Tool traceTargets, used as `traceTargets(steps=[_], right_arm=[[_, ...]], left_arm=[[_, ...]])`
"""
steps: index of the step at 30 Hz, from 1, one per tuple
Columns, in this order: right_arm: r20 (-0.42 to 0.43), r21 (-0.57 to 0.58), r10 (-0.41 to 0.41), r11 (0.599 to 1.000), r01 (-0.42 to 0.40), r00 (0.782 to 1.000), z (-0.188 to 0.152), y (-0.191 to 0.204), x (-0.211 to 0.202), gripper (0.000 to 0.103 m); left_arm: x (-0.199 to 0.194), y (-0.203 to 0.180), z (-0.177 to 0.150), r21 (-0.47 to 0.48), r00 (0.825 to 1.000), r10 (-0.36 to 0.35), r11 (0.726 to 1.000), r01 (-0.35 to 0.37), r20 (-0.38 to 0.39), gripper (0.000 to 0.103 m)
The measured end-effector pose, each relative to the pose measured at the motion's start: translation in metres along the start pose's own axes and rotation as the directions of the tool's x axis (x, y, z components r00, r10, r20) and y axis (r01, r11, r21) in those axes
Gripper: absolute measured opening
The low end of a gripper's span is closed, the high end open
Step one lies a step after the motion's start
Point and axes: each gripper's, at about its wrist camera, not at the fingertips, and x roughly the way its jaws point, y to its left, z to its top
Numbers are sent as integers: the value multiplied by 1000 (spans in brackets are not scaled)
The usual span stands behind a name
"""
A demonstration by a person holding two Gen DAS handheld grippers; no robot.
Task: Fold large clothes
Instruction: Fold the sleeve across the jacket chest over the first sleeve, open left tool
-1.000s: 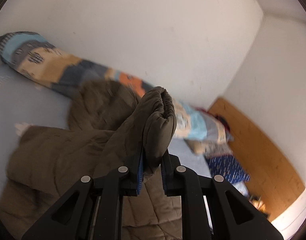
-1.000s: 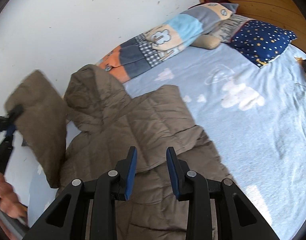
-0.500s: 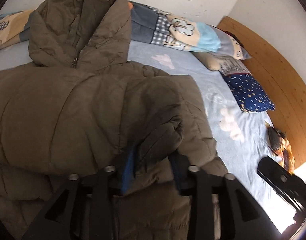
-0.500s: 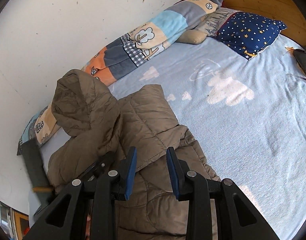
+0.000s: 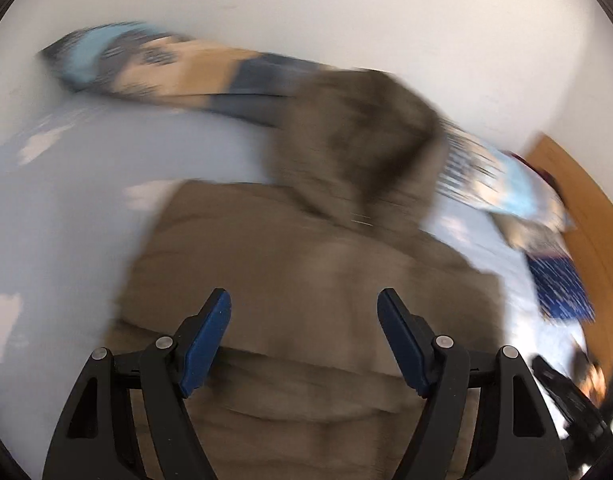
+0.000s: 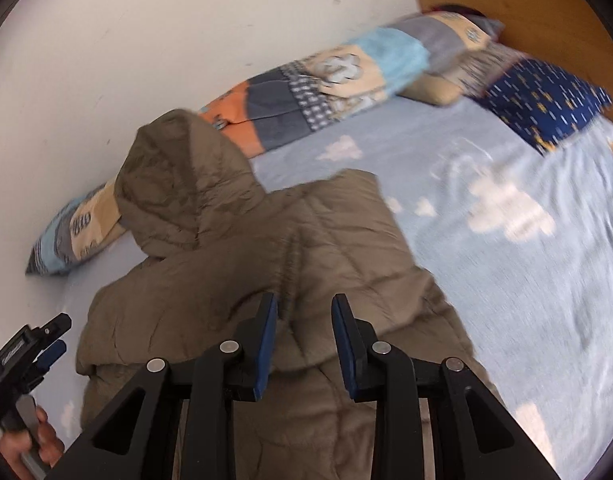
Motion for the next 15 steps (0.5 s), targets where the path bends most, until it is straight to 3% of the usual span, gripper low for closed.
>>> traceTargets(steps=[2,5,9,12,15], right_arm=[[3,-51,20,998,-20,1000,-1,15,5,30],[0,-133,26,991,-26,1000,-4,37,17,30],[-41,-195,-5,981,-3,999,-10,51,40,30],[-97,-251,-90,966,63,991,-17,50,62,30],[-145,-262,-140,960,98,980,-22,40,75,30]], left_arm=[[15,32,3,-68,998,52,996,-54,-30,75],[30,53,7,-117,997,53,991,-59,-51,75],[46,59,8,-89,994,96,991,-101,-59,75],[61,59,4,-60,977,181,980,-189,-111,75],[72,68,-1,-88,967,202,972,-217,-153,77]])
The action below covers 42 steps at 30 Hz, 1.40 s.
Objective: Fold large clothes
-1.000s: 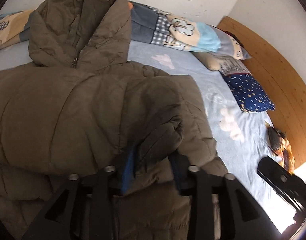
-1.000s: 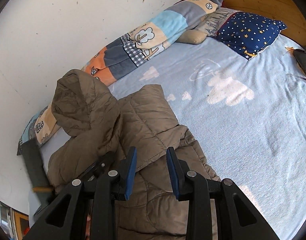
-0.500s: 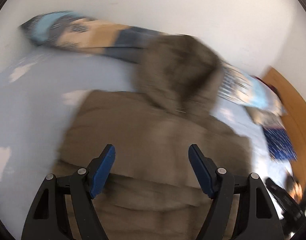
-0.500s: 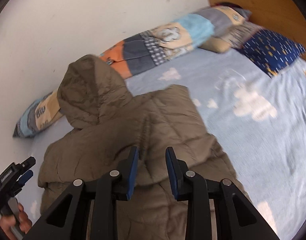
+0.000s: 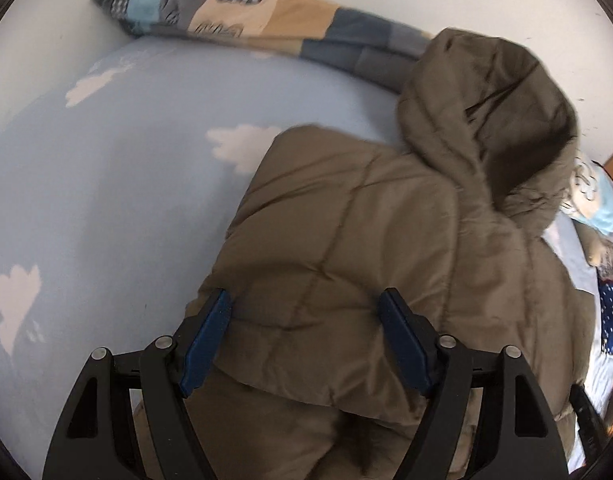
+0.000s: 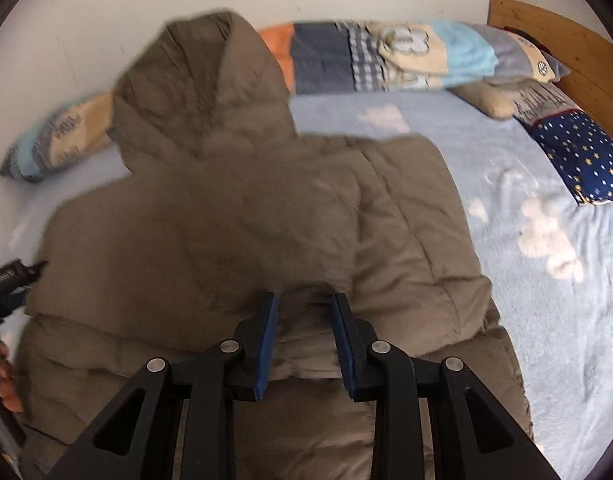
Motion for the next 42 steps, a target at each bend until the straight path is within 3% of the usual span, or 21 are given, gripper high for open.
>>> traceTargets(steps=[4,9,12,15,20,24,27,29,42], right_arm=[[-66,47,29,999,-26,997,-5,-13,14,33],[-68,52,31,998,-27,997,-7,-15,12,33],[-60,63,24,998,-20,998,-4,-13,2,33],[0,46,-3,999,3,1000,2,-6,-15,33],[101,-4,-13,1000,13,995,4,9,-36,33],[131,-38,31,999,-26,991,4,16,-41,33],[81,-32,71,997,-69,994,2,17,-30,33],[36,-15,80,997,-80,996,1,16,-20,33],[-25,-36,66,997,-67,998,-1,20,-8,33]], left_arm=[[6,1,-3,7,999,26,1000,-26,-25,81],[4,-1,-6,10,999,46,999,-46,-18,81],[-15,-6,-3,-11,998,52,999,-51,31,79],[-41,-24,-1,39,992,52,998,-57,117,79],[-70,-75,-14,221,975,0,974,-50,221,80],[-56,-100,-32,314,984,-21,949,-36,178,80],[-38,-106,-41,332,996,-29,943,-2,90,80],[-28,-107,-46,337,998,1,941,-21,60,81],[-19,-110,-52,367,998,46,928,-60,46,89]])
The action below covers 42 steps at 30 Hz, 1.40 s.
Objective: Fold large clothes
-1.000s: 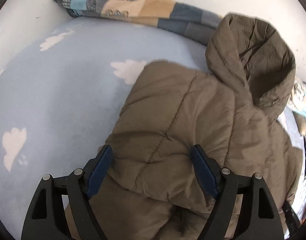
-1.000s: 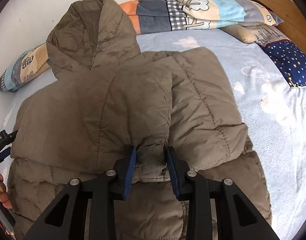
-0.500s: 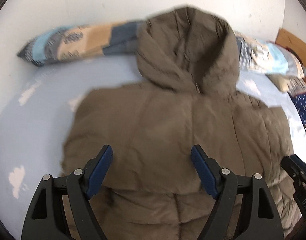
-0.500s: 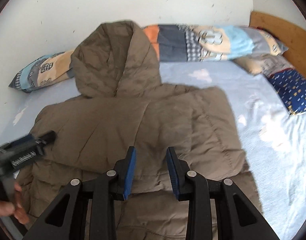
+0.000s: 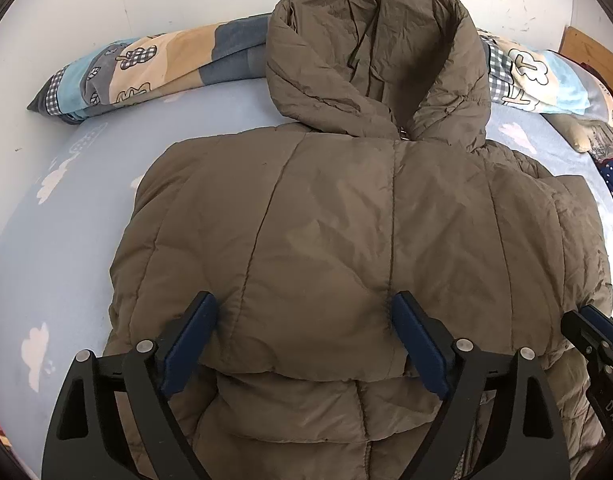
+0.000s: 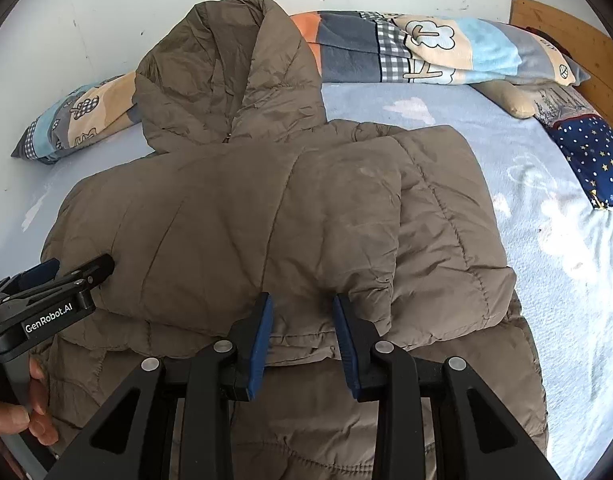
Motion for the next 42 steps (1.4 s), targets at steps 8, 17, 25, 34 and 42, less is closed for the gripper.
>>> traceTargets(steps=[8,17,25,34,42], right_arm=[[1,-1,-1,1000,1,1000,0,0,0,33],[1,-2,-3,1000,3,1000,1,0,0,33],[-1,-5,-4,1000,4,1000,1,1,-1,33],[-2,-4,-3,1000,3,1000,1,1,0,33],[-2,-3,-3,1000,3,1000,1,1,0,33]], left_arm=[[-8,2,3,-17,1000,-17,1000,18,21,89],[-13,-1,4,-17,998,-41,999,42,40,89],[-5,-1,2,2,1000,-17,1000,17,9,89],[-10,1,4,-20,999,-27,999,28,25,89],[-14,3,6,-27,999,-26,999,27,39,89]])
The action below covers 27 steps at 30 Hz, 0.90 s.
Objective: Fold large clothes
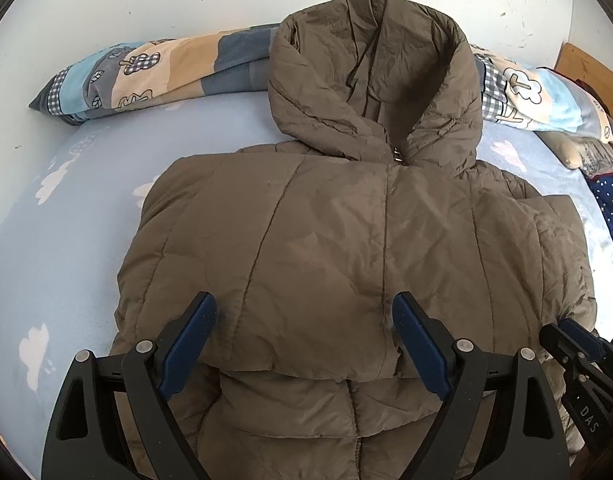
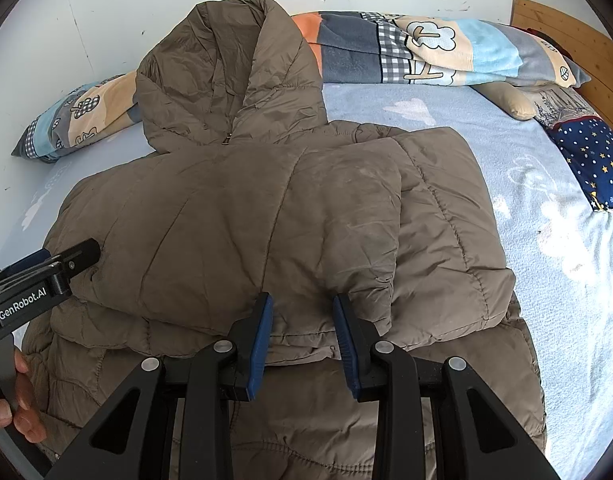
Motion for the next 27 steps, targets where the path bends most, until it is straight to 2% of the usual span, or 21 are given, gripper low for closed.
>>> traceTargets(steps=[6,9,15,27], right_arm=[[-4,2,-6,1000,6,1000,0,1,0,33],[-4,8,-1,1000,1,1000,1,2,-3,33],[3,42,52,998,-52,999,3,1,-18,33],[37,36,47,998,-49,998,3,3,-42,33]], left_arm=[[9,-2,-3,43,998,18,999,-16,-53,89],[4,-1,-2,45,999,10,999,-7,-51,89],[-16,9,4,13,1000,-12,1000,12,-7,89],[-53,36,18,-52,998,-13,999,16,63,89]])
